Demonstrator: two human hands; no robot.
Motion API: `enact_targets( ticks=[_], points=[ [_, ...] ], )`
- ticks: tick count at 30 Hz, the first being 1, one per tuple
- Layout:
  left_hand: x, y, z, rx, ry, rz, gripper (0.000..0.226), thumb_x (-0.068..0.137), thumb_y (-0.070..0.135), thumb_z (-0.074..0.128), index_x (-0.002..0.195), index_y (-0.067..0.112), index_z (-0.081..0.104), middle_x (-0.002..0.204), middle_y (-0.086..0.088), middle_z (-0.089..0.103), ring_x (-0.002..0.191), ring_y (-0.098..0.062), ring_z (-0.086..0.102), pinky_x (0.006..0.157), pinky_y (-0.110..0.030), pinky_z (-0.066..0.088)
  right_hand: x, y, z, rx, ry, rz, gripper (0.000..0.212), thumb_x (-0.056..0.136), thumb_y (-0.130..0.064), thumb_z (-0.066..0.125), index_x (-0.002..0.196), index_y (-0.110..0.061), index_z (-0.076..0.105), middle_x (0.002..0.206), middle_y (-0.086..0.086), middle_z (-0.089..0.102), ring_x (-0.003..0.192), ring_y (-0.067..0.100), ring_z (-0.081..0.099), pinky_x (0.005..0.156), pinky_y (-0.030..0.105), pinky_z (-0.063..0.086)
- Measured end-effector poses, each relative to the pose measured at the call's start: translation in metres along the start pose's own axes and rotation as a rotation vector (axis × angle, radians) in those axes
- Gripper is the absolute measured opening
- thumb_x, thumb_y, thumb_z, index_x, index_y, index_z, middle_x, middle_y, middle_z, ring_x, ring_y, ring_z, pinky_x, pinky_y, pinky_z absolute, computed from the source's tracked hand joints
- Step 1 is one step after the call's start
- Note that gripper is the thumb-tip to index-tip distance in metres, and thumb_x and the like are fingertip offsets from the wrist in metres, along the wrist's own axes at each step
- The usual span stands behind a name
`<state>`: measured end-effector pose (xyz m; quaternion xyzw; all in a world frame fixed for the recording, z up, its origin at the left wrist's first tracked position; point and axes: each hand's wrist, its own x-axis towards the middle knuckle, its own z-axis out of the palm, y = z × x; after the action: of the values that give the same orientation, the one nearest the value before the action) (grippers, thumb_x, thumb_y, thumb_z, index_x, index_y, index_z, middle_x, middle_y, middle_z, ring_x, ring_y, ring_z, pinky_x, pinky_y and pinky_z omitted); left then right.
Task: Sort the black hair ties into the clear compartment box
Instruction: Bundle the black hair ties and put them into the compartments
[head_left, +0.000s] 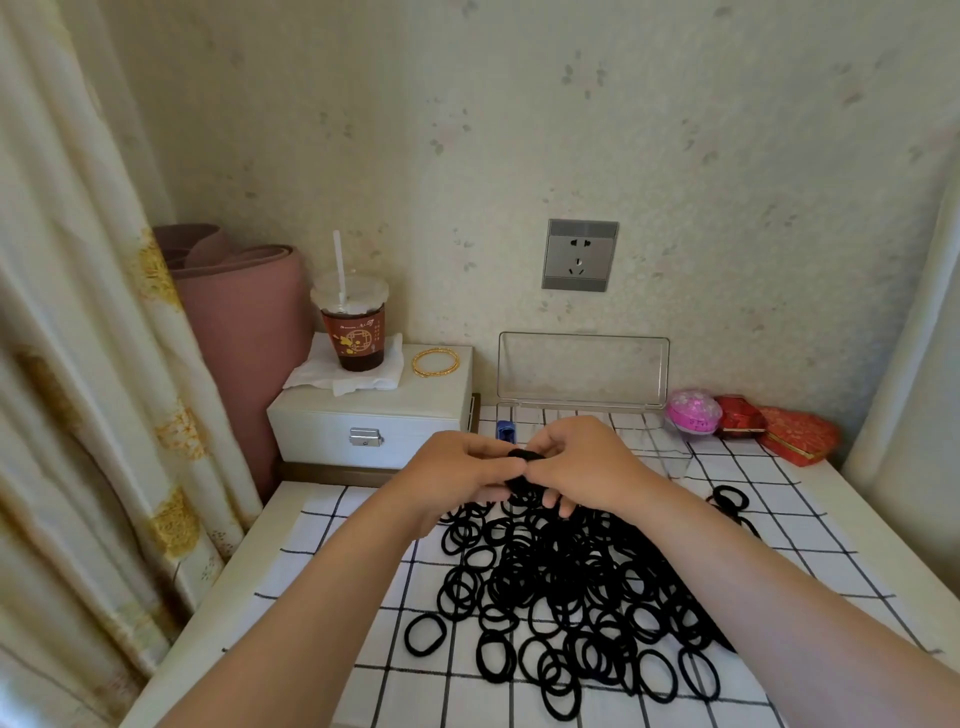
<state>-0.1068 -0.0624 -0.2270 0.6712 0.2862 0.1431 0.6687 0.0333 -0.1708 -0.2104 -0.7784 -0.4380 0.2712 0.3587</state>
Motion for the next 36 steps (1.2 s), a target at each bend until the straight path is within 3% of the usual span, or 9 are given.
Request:
enact_targets(
  ticks=[6, 9, 13, 18, 21, 24, 28, 34, 36],
  points=[
    [0.000, 0.000, 0.001, 0.055, -0.015, 0.055, 0.022, 0.089, 0.008, 0.069, 0.109, 0.015, 0.076, 0.109, -0.002, 0.075, 0.099, -0.013, 0.072, 0.083, -0.023, 0.057, -0.006, 0.002, -0.016, 0.315, -0.248, 0.110, 0.038, 0.090, -0.011, 0.069, 0.126, -0.014, 0.057, 0.111, 0.011, 0.067, 0.082, 0.022, 0.071, 0.060, 0.031, 0.056],
    [0.001, -0.002, 0.003, 0.073, -0.010, 0.077, 0.022, 0.089, 0.008, 0.069, 0.108, 0.016, 0.077, 0.107, -0.001, 0.075, 0.098, -0.011, 0.072, 0.080, -0.021, 0.057, -0.006, 0.007, -0.023, 0.441, -0.377, 0.146, 0.029, 0.091, -0.016, 0.069, 0.119, -0.005, 0.067, 0.108, 0.012, 0.074, 0.088, 0.023, 0.071, 0.067, 0.032, 0.059],
    [0.006, -0.004, 0.005, 0.057, 0.042, 0.092, 0.024, 0.085, 0.010, 0.075, 0.109, 0.013, 0.075, 0.105, -0.006, 0.074, 0.093, -0.016, 0.073, 0.081, -0.027, 0.060, 0.000, 0.010, -0.020, 0.465, -0.261, 0.195, 0.026, 0.088, -0.018, 0.073, 0.109, -0.002, 0.070, 0.093, 0.013, 0.074, 0.078, 0.021, 0.072, 0.064, 0.030, 0.060],
    [0.016, -0.003, 0.005, 0.213, 0.183, 0.209, 0.017, 0.091, 0.023, 0.067, 0.108, 0.025, 0.072, 0.100, 0.000, 0.074, 0.091, -0.013, 0.070, 0.091, -0.032, 0.056, 0.011, 0.006, -0.020, 0.482, -0.068, 0.166, 0.029, 0.088, -0.020, 0.074, 0.112, -0.005, 0.069, 0.100, 0.012, 0.074, 0.070, 0.020, 0.072, 0.055, 0.027, 0.057],
    [0.021, -0.007, 0.008, 0.462, 0.260, 0.291, 0.034, 0.097, 0.029, 0.057, 0.130, 0.025, 0.061, 0.128, 0.006, 0.064, 0.117, -0.007, 0.058, 0.103, -0.021, 0.039, 0.027, 0.003, -0.022, 0.395, 0.152, 0.160, 0.024, 0.088, -0.019, 0.074, 0.106, -0.004, 0.070, 0.096, 0.013, 0.074, 0.058, 0.019, 0.067, 0.046, 0.026, 0.053],
    [0.026, -0.015, 0.011, 0.593, 0.204, 0.317, 0.047, 0.098, 0.026, 0.054, 0.145, 0.021, 0.045, 0.143, 0.004, 0.047, 0.132, -0.012, 0.043, 0.100, -0.016, 0.027, 0.044, 0.005, -0.017, 0.229, 0.249, 0.143, 0.019, 0.089, -0.021, 0.073, 0.100, -0.005, 0.070, 0.089, 0.010, 0.073, 0.052, 0.019, 0.065, 0.039, 0.024, 0.044],
    [0.038, -0.028, 0.013, 0.659, 0.106, 0.331, 0.057, 0.093, 0.025, 0.056, 0.146, 0.023, 0.037, 0.141, 0.003, 0.045, 0.131, -0.015, 0.042, 0.110, -0.031, 0.035, 0.068, 0.006, -0.006, -0.154, 0.266, 0.075, 0.021, 0.083, -0.029, 0.072, 0.083, -0.008, 0.075, 0.074, 0.008, 0.075, 0.048, 0.016, 0.066, 0.045, 0.024, 0.047],
    [0.050, -0.036, 0.014, 0.667, 0.094, 0.303, 0.026, 0.090, 0.017, 0.054, 0.115, 0.019, 0.050, 0.108, 0.003, 0.048, 0.101, -0.016, 0.049, 0.091, -0.033, 0.045, 0.096, 0.002, 0.009, -0.774, 0.167, 0.068, 0.030, 0.082, -0.030, 0.065, 0.059, -0.013, 0.059, 0.059, -0.002, 0.055, 0.055, 0.015, 0.051, 0.047, 0.022, 0.034],
    [0.052, -0.037, 0.014, 0.708, 0.073, 0.294, 0.034, 0.090, 0.022, 0.055, 0.123, 0.016, 0.050, 0.123, 0.000, 0.047, 0.113, -0.020, 0.049, 0.099, -0.039, 0.045, 0.101, 0.004, 0.014, -0.916, 0.100, 0.081, 0.031, 0.087, -0.027, 0.061, 0.060, -0.014, 0.052, 0.063, -0.001, 0.054, 0.058, 0.017, 0.052, 0.047, 0.022, 0.033]
  ],
)
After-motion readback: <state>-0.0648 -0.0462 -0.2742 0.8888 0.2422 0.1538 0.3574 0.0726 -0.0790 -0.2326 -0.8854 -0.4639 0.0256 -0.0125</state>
